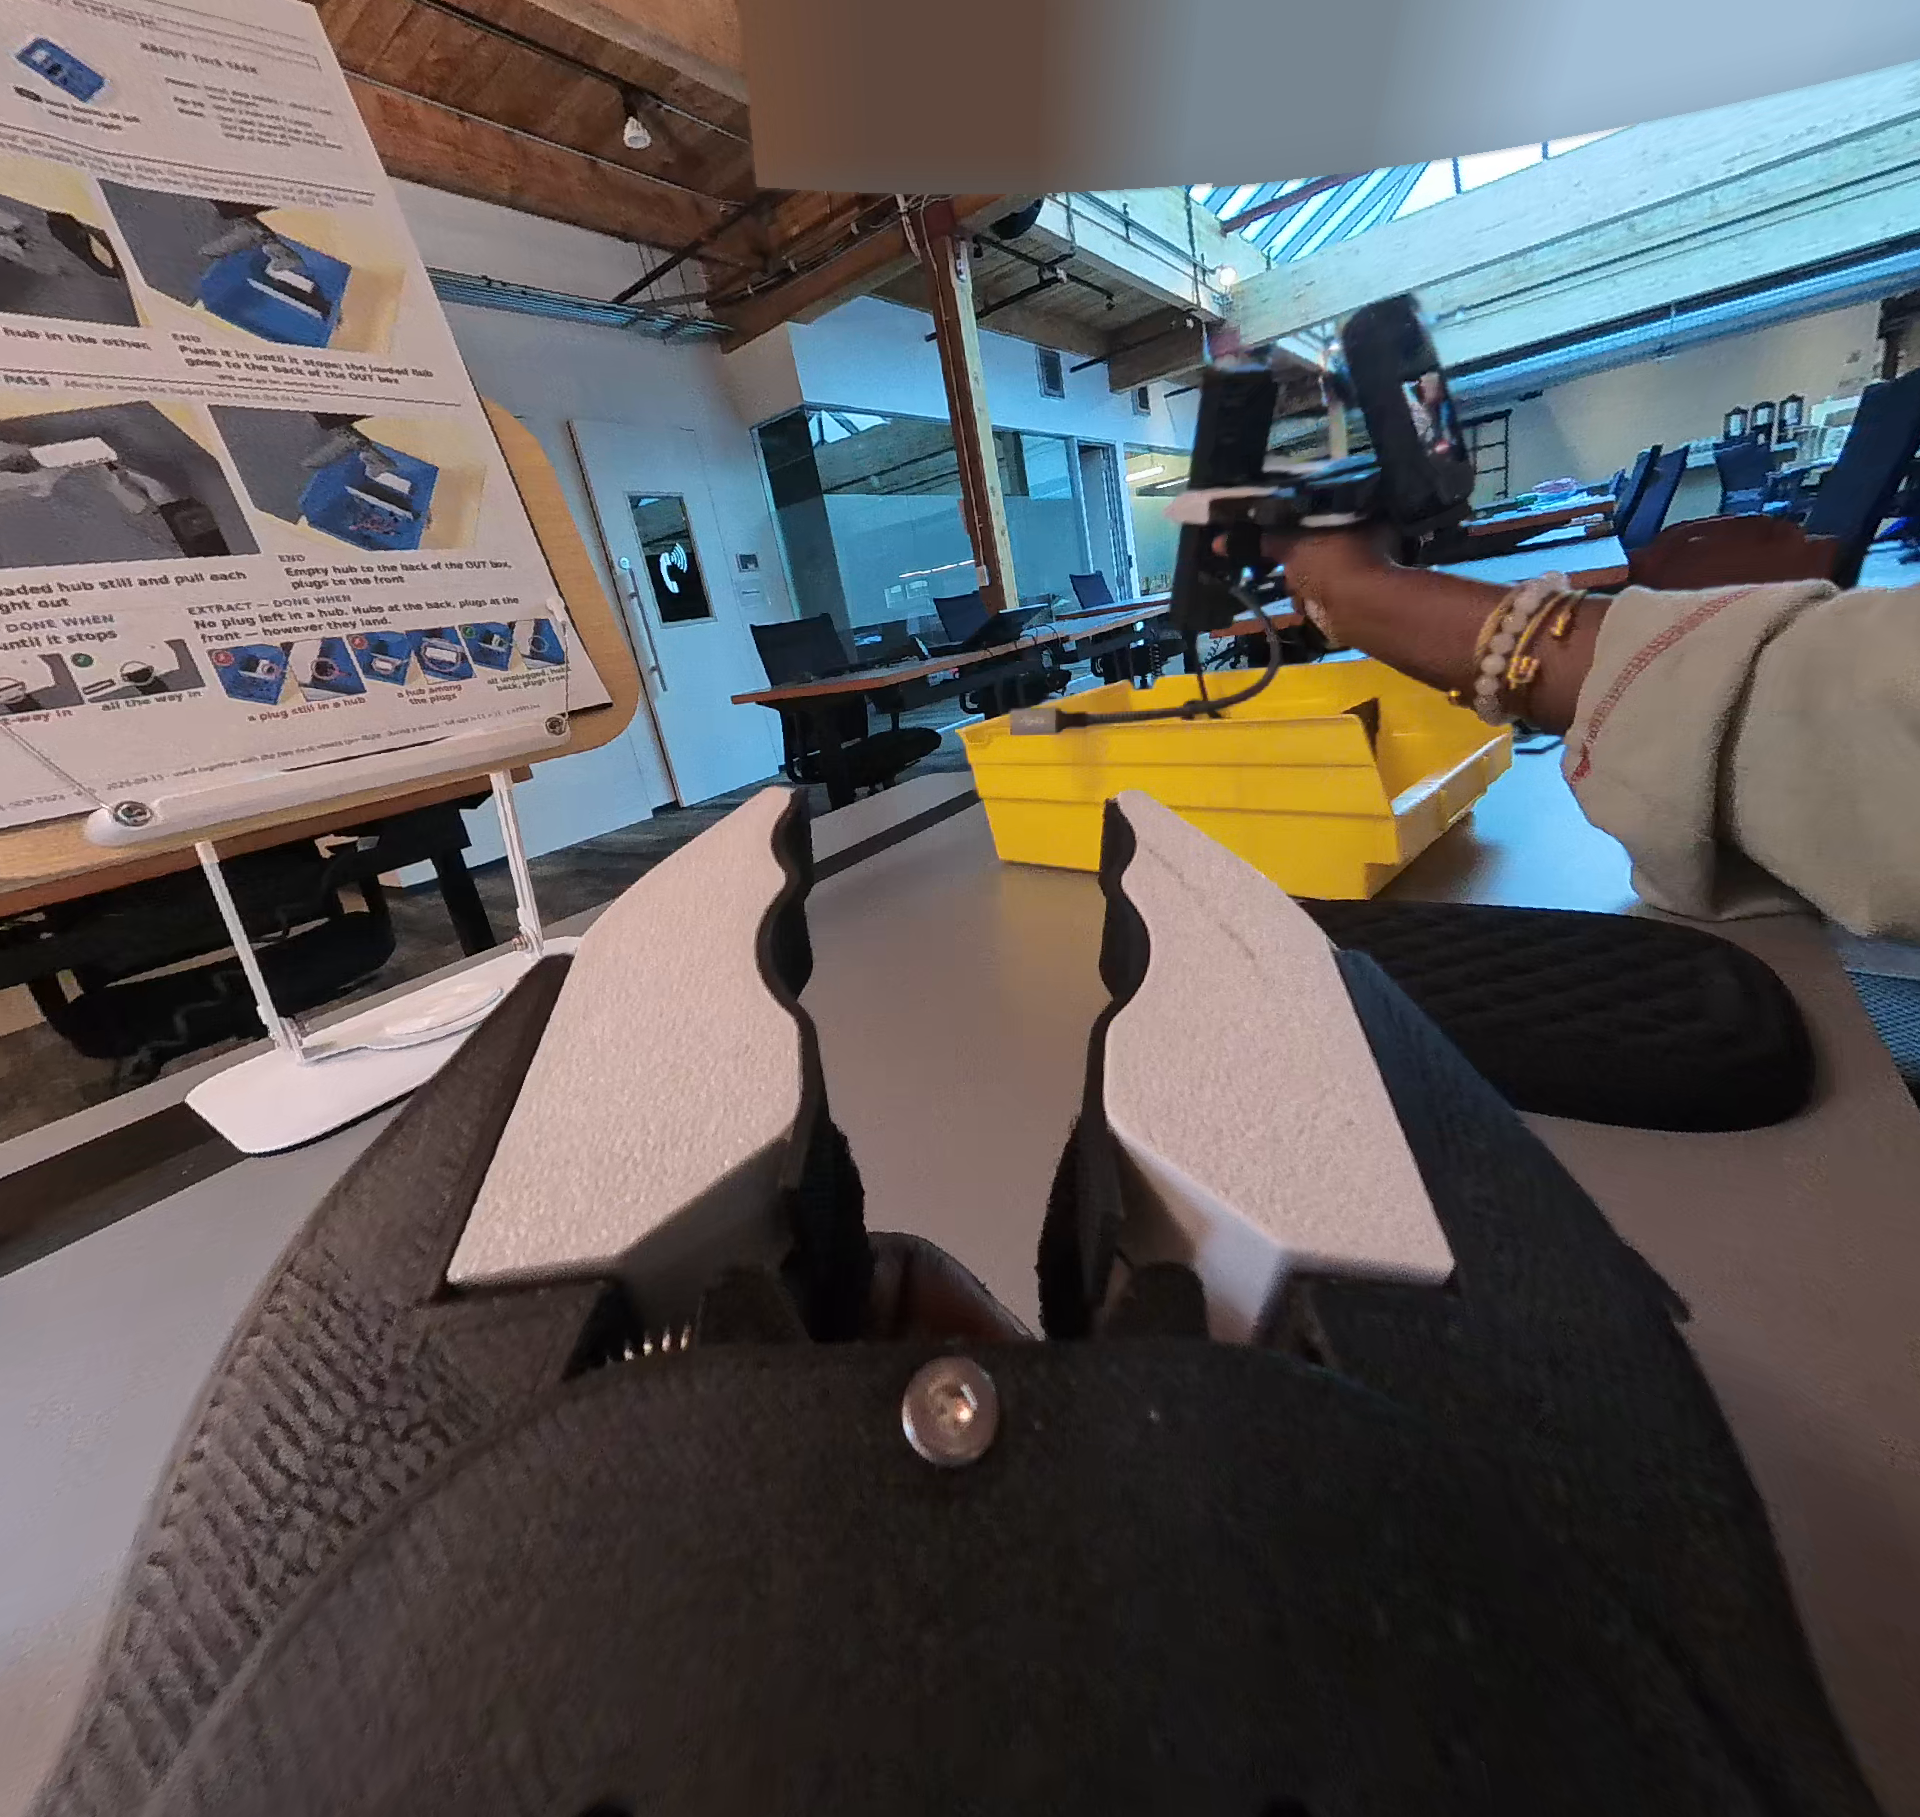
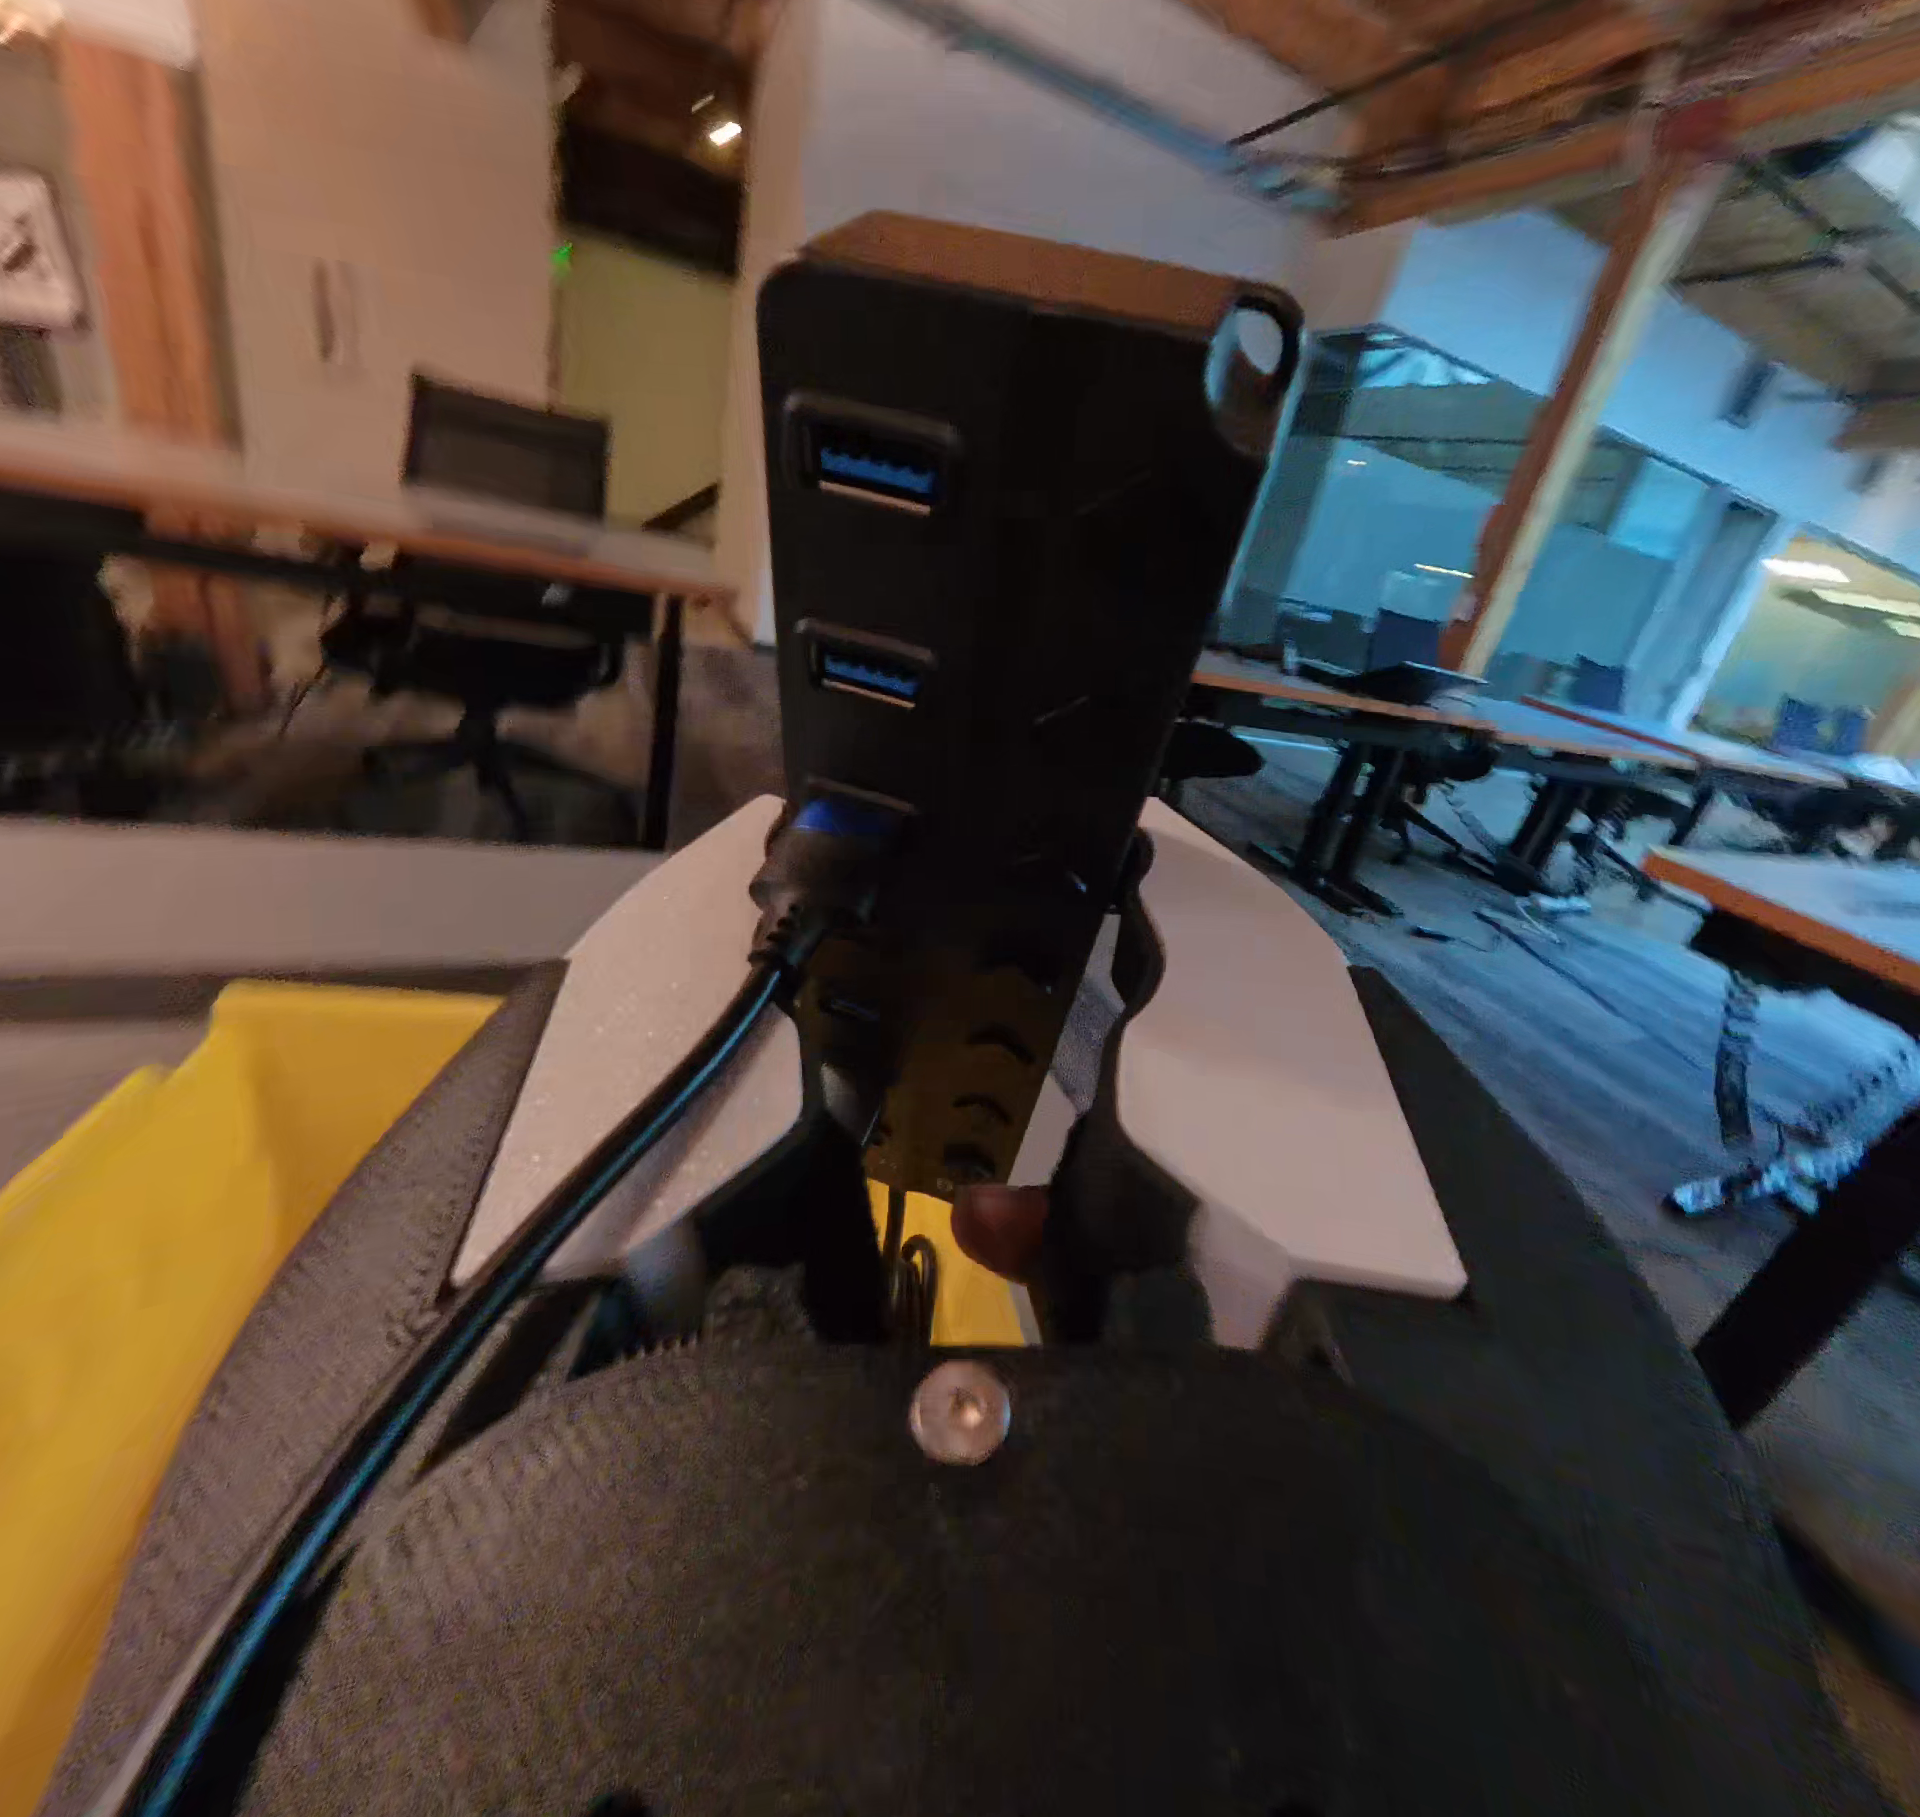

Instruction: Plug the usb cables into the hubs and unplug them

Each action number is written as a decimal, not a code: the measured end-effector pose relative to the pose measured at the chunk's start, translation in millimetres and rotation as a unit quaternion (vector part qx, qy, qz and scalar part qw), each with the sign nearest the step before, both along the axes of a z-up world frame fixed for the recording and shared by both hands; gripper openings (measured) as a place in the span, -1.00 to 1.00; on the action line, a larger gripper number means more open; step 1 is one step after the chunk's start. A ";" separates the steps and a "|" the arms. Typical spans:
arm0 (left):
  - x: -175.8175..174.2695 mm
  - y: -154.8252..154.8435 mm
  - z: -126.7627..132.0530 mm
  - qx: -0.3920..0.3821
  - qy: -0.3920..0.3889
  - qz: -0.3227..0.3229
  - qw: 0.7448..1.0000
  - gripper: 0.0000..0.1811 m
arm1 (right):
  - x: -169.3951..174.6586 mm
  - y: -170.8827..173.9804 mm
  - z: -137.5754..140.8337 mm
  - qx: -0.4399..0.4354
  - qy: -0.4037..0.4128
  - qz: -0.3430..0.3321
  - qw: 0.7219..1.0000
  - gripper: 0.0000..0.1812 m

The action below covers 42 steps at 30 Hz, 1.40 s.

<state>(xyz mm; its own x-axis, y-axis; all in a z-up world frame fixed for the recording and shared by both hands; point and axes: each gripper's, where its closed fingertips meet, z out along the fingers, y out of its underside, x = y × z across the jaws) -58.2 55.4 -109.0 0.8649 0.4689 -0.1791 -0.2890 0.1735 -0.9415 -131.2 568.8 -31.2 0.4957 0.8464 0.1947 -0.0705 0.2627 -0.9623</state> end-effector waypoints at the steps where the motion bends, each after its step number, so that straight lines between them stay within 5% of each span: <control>1: -0.2 -0.1 -0.2 0.000 0.000 0.000 1.000 -0.41 | -8.4 -8.4 -7.8 0.015 -0.036 0.020 0.999 -0.36; 5: -0.6 0.0 -0.7 0.000 -0.001 0.001 1.000 -0.41 | -40.1 -41.4 -56.9 0.010 -0.223 0.128 0.966 -0.35; 8: -0.7 0.0 -0.6 0.000 -0.001 0.001 1.000 -0.41 | -48.7 -75.0 -117.1 -0.036 -0.388 0.241 0.889 -0.35; 10: -0.6 0.0 -0.5 -0.001 -0.001 0.001 1.000 -0.41 | -47.3 -75.0 -149.1 -0.017 -0.461 0.231 0.856 -0.36; 16: -0.8 0.0 -0.8 0.000 -0.003 0.000 1.000 -0.41 | -48.2 -68.4 -162.4 -0.051 -0.439 0.258 0.859 -0.36; 20: 0.2 0.6 -0.6 -0.002 0.001 0.000 1.000 -0.41 | -41.4 -66.7 -182.1 -0.071 -0.474 0.274 0.834 -0.31; 26: -0.9 -0.2 -0.7 0.000 -0.002 0.000 1.000 -0.41 | -35.3 -64.3 -138.9 -0.059 -0.400 0.250 0.880 0.05; 29: -0.7 0.1 -0.9 -0.001 -0.001 0.001 1.000 -0.41 | -16.4 -55.8 -92.7 0.039 -0.384 0.171 0.907 -0.05; 31: -0.5 0.6 -1.2 -0.003 0.000 0.001 1.000 -0.41 | -3.3 -84.0 -64.9 0.111 -0.365 0.190 0.905 -0.15; 33: -0.3 0.9 -1.5 -0.005 0.001 0.001 1.000 -0.41 | 11.0 -119.7 -56.4 0.154 -0.378 0.231 0.883 -0.19; 37: 0.3 1.2 -1.7 -0.006 0.003 0.002 1.000 -0.41 | 38.5 -200.5 -81.1 0.181 -0.452 0.371 0.791 -0.28; 42: -0.4 0.8 -1.9 -0.006 0.003 0.004 1.000 -0.41 | 40.4 -223.9 -106.3 0.220 -0.547 0.344 0.731 -0.52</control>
<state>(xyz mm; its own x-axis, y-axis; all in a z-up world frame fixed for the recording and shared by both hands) -58.6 56.2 -110.9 0.8604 0.4727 -0.1905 -0.2959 0.1592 -0.9418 -90.8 344.9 -137.5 -0.6726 0.5592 0.4847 0.4175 0.8275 -0.3754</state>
